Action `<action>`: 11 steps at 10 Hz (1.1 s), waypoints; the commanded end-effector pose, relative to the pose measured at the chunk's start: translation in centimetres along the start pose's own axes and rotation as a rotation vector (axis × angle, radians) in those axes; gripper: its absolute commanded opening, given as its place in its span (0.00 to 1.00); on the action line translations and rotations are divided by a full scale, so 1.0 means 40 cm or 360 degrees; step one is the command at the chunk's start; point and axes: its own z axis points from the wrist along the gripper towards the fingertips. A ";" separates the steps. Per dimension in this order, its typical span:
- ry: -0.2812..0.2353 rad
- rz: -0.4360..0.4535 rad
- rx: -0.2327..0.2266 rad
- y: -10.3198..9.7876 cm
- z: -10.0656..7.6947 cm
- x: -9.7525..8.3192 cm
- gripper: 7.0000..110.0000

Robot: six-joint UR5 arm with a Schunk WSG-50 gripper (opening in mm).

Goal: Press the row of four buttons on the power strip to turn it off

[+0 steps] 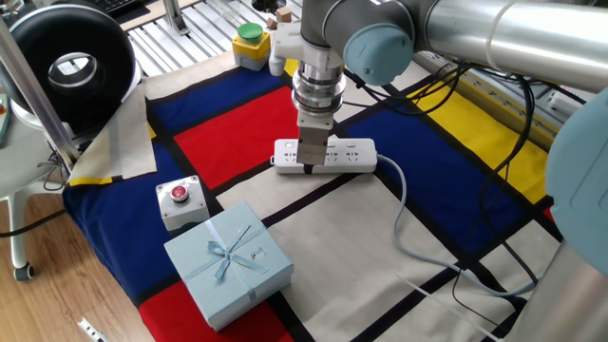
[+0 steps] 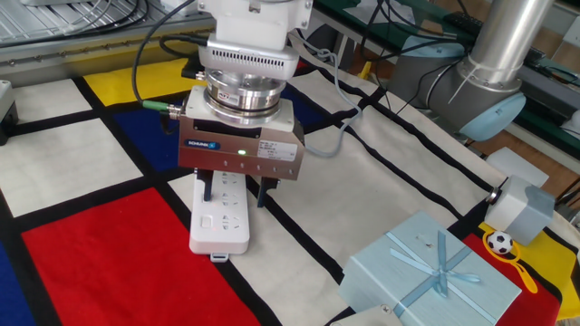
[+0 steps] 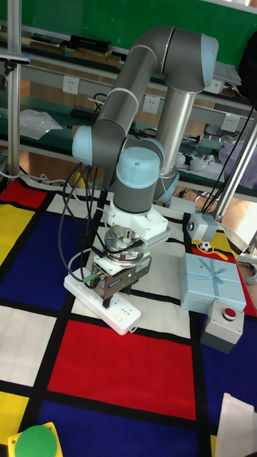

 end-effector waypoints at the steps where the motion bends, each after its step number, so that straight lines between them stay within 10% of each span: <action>1: -0.0016 0.0013 -0.0010 0.001 -0.002 -0.005 0.57; 11: -0.0009 0.0010 -0.0023 -0.001 -0.029 -0.001 0.57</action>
